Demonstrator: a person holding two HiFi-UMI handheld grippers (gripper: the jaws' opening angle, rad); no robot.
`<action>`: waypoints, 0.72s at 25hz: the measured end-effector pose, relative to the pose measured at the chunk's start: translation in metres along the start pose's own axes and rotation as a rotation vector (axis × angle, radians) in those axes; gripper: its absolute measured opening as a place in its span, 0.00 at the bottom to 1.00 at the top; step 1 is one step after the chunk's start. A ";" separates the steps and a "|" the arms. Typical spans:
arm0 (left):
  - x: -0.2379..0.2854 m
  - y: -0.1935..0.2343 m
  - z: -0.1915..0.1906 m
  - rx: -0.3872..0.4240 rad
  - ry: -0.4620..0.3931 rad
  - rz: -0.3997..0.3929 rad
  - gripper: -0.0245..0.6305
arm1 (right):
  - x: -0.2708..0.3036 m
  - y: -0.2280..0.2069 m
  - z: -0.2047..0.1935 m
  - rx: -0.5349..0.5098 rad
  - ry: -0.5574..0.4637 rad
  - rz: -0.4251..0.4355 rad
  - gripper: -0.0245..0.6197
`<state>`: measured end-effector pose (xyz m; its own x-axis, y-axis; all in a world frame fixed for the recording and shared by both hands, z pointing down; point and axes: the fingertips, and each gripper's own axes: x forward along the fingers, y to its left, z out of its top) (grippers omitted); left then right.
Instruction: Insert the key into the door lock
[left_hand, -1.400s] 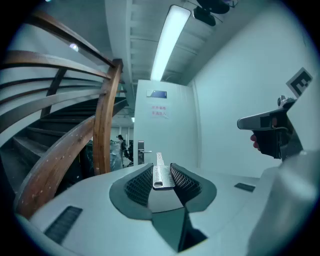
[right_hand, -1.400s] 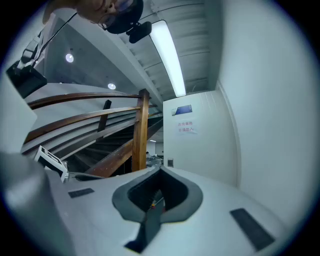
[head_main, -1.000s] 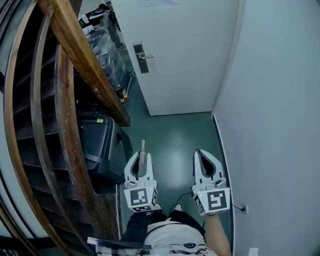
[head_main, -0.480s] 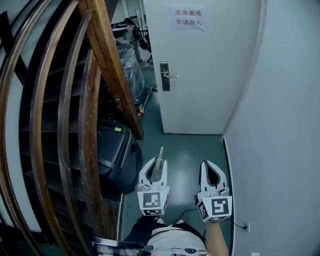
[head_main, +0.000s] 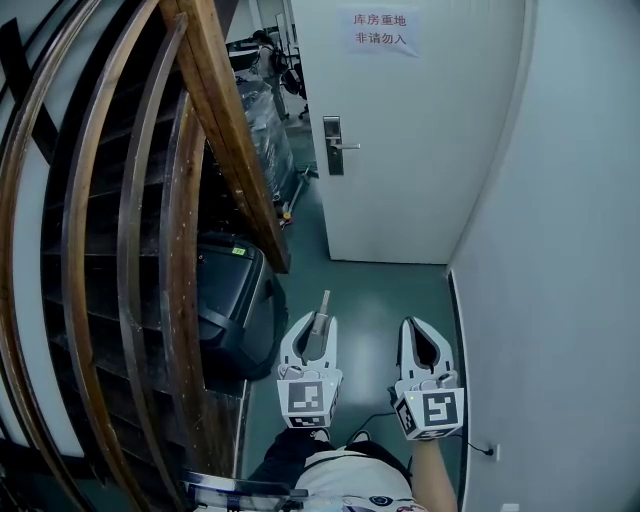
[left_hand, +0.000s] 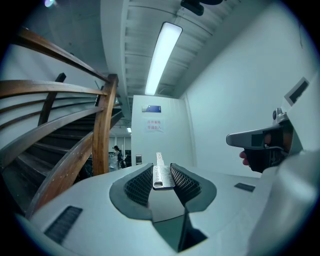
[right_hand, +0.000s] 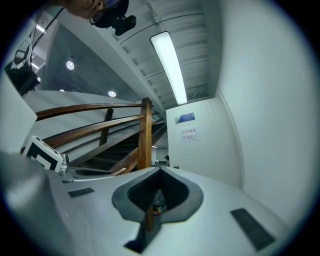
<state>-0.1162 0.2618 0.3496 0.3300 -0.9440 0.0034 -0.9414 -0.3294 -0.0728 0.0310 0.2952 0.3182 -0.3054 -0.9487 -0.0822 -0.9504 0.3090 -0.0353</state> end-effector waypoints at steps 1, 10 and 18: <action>0.000 -0.001 -0.001 -0.001 0.002 0.001 0.22 | -0.001 -0.001 -0.001 0.001 0.003 0.003 0.05; 0.000 -0.011 -0.012 -0.017 0.025 0.034 0.22 | -0.004 -0.010 -0.015 0.013 0.027 0.034 0.05; 0.002 -0.018 -0.029 -0.024 0.056 0.073 0.22 | -0.004 -0.022 -0.030 0.031 0.057 0.064 0.05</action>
<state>-0.1005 0.2652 0.3794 0.2562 -0.9651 0.0549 -0.9646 -0.2589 -0.0510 0.0515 0.2905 0.3488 -0.3692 -0.9289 -0.0283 -0.9268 0.3703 -0.0624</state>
